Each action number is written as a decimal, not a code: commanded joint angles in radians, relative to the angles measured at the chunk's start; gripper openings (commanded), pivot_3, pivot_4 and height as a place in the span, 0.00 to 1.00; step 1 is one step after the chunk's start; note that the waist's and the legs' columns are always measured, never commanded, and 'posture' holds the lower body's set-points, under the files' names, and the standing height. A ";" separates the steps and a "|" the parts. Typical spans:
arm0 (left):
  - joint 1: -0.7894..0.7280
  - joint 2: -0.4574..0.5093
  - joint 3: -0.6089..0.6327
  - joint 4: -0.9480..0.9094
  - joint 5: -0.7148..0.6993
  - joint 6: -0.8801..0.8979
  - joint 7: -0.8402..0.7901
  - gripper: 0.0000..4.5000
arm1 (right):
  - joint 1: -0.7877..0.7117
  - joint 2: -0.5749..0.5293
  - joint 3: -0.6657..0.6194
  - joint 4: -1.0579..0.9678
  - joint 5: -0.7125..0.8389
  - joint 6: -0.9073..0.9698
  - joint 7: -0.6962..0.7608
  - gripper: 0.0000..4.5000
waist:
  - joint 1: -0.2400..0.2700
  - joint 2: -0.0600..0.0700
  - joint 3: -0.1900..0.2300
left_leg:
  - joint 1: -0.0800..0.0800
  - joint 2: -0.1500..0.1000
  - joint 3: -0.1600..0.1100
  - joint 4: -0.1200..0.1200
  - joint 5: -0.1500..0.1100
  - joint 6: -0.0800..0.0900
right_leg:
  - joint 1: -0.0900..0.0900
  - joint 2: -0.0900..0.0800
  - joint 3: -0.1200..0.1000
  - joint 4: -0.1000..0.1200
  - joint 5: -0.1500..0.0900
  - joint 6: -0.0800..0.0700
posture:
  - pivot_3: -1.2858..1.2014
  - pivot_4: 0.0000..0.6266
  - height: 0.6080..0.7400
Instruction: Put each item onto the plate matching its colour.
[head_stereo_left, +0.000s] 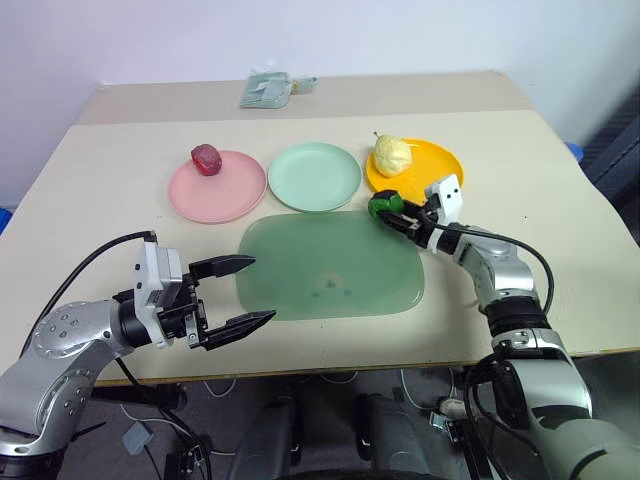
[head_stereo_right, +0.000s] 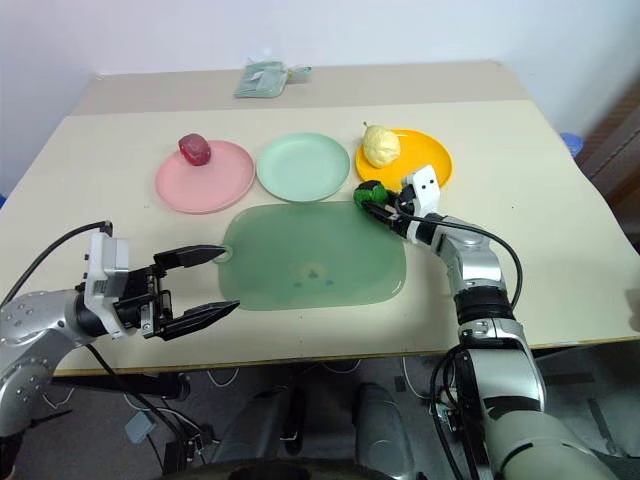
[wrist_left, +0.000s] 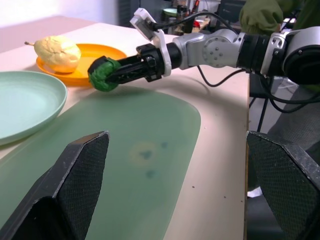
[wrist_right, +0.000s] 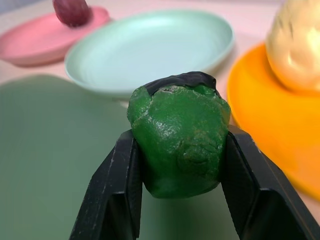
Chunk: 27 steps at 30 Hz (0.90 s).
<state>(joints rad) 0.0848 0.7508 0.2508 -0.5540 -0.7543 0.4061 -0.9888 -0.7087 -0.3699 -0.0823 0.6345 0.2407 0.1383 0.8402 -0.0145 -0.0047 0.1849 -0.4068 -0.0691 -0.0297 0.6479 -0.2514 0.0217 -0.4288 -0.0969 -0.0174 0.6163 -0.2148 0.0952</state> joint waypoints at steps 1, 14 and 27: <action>0.008 0.001 0.029 -0.036 -0.014 -0.007 0.012 1.00 | -0.062 0.030 -0.004 -0.066 0.038 -0.021 0.026 0.39 | 0.000 0.000 0.000 | 0.000 0.000 0.000 0.000 0.000 0.000 | 0.000 0.000 0.000 0.000 0.000 0.000 | 0.52 0.24 1.00; 0.025 -0.021 0.031 -0.059 0.027 0.005 0.128 1.00 | -0.406 0.235 0.031 0.440 -0.064 -0.234 -0.080 0.66 | 0.001 0.000 0.000 | 0.000 -0.001 -0.001 -0.001 0.000 -0.001 | -0.001 0.000 0.000 0.000 0.002 0.003 | 0.52 0.24 1.00; -0.023 -0.152 -0.045 -0.027 0.290 -0.089 0.360 1.00 | -0.334 0.144 -0.008 0.308 -0.049 -0.307 -0.006 0.99 | 0.000 0.000 0.000 | 0.000 -0.001 -0.001 -0.002 0.001 -0.002 | -0.002 0.001 0.000 0.002 0.002 0.004 | 0.52 0.24 1.00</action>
<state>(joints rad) 0.0662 0.5949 0.2072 -0.5799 -0.4845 0.3528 -0.6248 -1.0755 -0.1948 -0.0684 1.0701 0.1545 -0.1814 0.7908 -0.0148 -0.0044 0.1851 -0.4070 -0.0704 -0.0305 0.6464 -0.2507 0.0200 -0.4306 -0.0963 -0.0174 0.6185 -0.2128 0.0988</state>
